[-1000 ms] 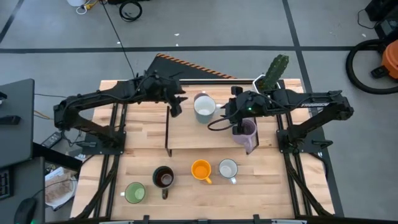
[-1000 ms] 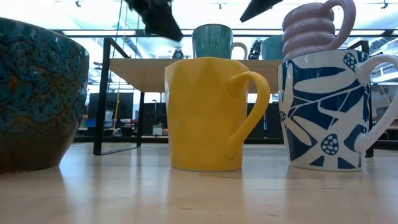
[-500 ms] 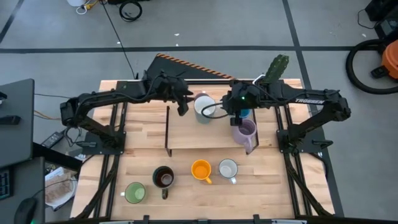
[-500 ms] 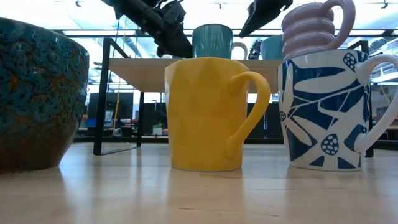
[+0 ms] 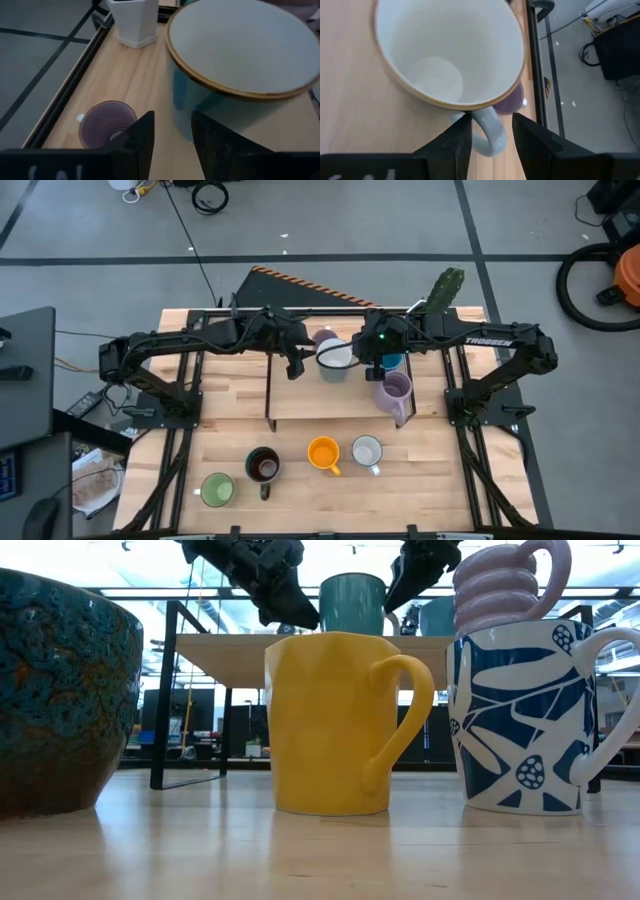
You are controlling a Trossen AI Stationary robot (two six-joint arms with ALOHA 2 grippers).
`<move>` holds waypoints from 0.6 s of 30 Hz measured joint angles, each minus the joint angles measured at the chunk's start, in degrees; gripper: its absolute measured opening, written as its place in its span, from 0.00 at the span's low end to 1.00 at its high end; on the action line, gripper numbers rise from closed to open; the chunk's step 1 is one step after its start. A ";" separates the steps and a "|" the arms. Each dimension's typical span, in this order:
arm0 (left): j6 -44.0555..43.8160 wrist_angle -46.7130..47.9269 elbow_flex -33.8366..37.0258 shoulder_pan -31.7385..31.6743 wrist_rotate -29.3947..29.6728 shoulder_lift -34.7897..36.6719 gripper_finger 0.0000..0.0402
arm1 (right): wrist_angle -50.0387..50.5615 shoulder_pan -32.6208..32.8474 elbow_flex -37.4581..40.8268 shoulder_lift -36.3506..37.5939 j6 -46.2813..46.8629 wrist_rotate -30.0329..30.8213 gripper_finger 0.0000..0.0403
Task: Place coffee mugs
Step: Put the dark green cup on the shelf
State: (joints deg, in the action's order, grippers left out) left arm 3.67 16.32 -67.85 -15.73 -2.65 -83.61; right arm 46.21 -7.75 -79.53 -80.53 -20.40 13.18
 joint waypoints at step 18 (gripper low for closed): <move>0.02 -2.90 0.00 5.12 -0.04 0.00 0.34 | -1.42 -0.68 0.00 0.73 -0.20 3.84 0.36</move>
State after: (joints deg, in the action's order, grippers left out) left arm 3.70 13.42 -67.85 -10.61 -2.69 -83.61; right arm 44.79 -8.43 -79.53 -79.80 -20.60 17.02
